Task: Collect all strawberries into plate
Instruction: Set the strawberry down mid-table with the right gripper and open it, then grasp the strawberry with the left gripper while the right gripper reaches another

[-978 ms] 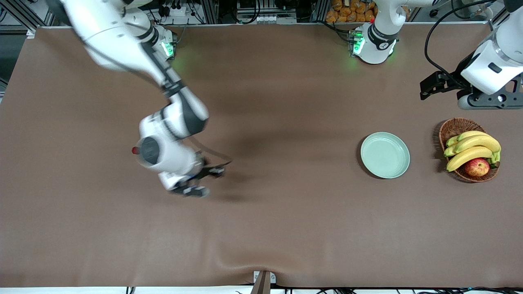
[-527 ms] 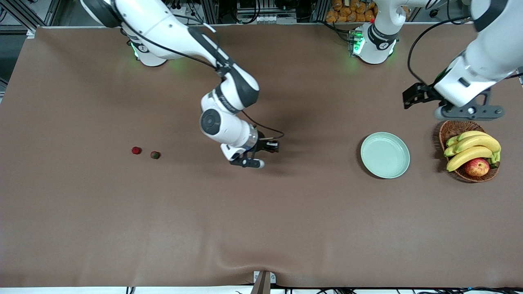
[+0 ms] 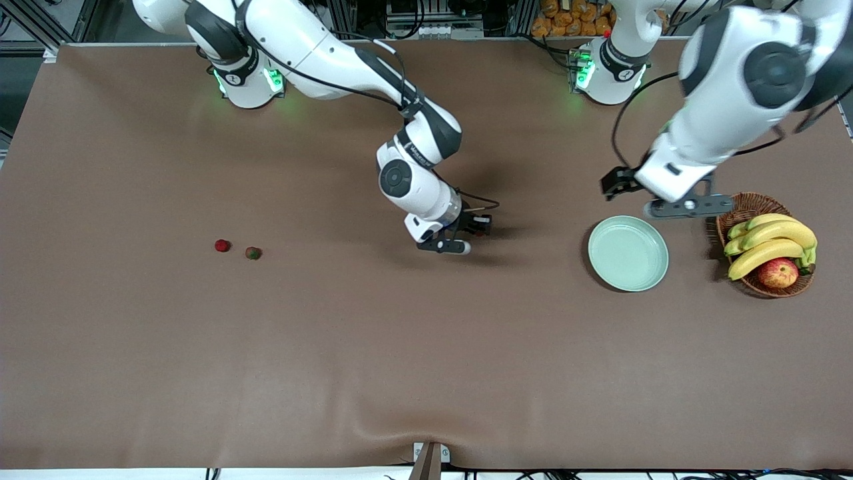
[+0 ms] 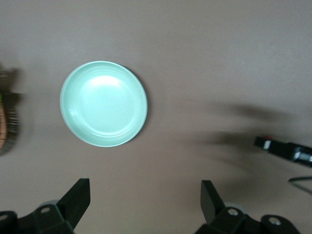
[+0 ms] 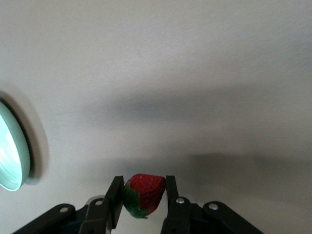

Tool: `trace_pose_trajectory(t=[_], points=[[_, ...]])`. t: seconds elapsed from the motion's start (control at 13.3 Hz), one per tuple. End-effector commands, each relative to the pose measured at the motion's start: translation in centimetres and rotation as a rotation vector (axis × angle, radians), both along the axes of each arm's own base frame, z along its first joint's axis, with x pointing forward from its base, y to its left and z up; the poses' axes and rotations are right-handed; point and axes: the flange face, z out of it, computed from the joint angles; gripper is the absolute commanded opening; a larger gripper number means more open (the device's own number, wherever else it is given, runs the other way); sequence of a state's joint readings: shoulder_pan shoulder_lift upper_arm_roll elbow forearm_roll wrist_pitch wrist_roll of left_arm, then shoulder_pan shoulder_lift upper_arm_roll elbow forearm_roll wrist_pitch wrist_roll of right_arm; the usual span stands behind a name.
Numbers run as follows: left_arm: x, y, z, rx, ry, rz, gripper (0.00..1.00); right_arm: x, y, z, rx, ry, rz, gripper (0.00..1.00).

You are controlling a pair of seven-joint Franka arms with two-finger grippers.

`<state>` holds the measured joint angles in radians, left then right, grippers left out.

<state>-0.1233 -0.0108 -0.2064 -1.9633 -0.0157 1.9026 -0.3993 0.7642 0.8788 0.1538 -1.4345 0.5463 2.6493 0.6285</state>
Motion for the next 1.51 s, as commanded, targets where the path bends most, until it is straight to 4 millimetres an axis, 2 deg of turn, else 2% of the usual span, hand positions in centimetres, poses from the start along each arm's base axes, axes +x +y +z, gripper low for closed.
trace_pose_trajectory(t=[0.0,0.08,0.23,0.3,0.38,0.6,0.68,0.75,0.9,0.98,1.13,1.2,1.28,1.43], points=[[-0.1,-2.2,-2.9,-0.023,-0.010,0.044,1.00,1.2,0.1,0.3,0.014,-0.009,-0.029,0.93],[0.3,-2.6,-3.4,-0.029,-0.017,0.051,1.00,1.4,-0.1,0.4,0.014,-0.011,-0.030,1.00],[0.7,-3.5,-4.9,-0.040,-0.019,0.044,1.00,2.3,-0.9,0.8,0.014,-0.019,-0.037,1.00],[0.9,-3.8,-5.4,-0.044,-0.023,0.047,1.00,3.3,-2.1,1.3,0.010,-0.015,-0.051,1.00],[1.1,-4.4,-6.2,-0.046,-0.018,0.060,1.00,4.9,-4.9,2.0,-0.005,-0.006,-0.078,1.00],[0.6,-9.4,-9.2,-0.070,-0.029,0.137,1.00,9.1,-12.6,7.6,-0.028,0.082,-0.118,1.00],[0.3,-11.3,-10.3,-0.077,-0.024,0.167,1.00,10.6,-15.9,9.0,-0.052,0.126,-0.118,1.00],[0.2,-13.3,-11.7,-0.078,-0.002,0.186,1.00,12.2,-20.0,10.5,-0.106,0.163,-0.104,1.00],[-0.1,-17.4,-14.1,-0.078,0.032,0.205,1.00,14.4,-27.8,12.5,-0.241,0.203,-0.079,1.00],[-0.3,-19.1,-15.2,-0.078,0.048,0.222,1.00,15.0,-31.1,13.3,-0.297,0.221,-0.077,1.00],[-1.5,-23.2,-17.4,-0.070,0.075,0.245,1.00,15.7,-36.6,14.1,-0.362,0.263,-0.079,1.00],[-1.6,-24.6,-18.7,-0.054,0.075,0.257,1.00,16.1,-39.2,14.1,-0.361,0.267,-0.048,1.00],[-1.6,-25.6,-19.6,-0.037,0.065,0.277,1.00,16.4,-41.8,13.8,-0.351,0.265,-0.014,1.00],[-2.0,-26.0,-22.6,0.007,0.078,0.310,1.00,16.2,-46.8,11.6,-0.335,0.285,0.027,1.00]])
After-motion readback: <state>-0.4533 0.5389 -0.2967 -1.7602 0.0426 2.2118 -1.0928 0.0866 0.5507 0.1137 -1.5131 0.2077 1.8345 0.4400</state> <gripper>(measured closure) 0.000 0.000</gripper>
